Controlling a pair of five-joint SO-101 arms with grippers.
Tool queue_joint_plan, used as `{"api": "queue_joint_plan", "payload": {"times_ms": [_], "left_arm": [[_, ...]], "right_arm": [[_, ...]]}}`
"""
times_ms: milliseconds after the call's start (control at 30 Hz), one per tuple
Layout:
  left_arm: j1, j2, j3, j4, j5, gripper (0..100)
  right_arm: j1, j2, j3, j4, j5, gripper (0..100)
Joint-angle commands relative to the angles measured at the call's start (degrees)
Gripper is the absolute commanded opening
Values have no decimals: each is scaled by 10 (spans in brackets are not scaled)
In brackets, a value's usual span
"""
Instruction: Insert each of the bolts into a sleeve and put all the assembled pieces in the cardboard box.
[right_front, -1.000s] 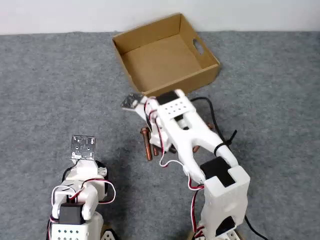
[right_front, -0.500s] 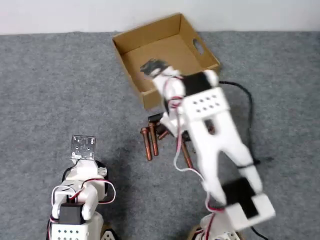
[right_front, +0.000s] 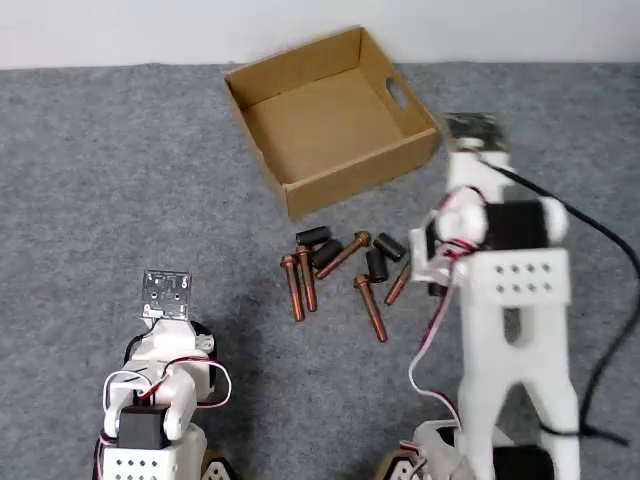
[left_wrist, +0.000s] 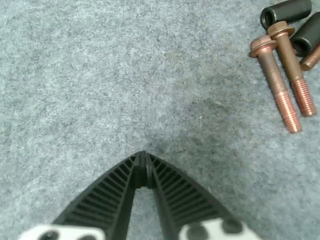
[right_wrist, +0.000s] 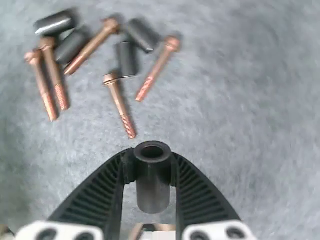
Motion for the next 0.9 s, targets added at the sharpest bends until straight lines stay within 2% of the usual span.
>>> {"api": "queue_joint_plan", "payload": {"times_ms": [0, 200, 567, 867], "left_arm": [[2, -4, -3, 3, 1, 5], [2, -4, -3, 3, 1, 5], [2, -4, -3, 4, -3, 5], [4, -4, -7, -4, -18, 5]], "right_arm": [[44, -65, 23, 12, -42, 9], [77, -145, 104, 12, -47, 9], [141, -388, 278, -67, -42, 9], [144, -418, 411, -102, -47, 8]]}}
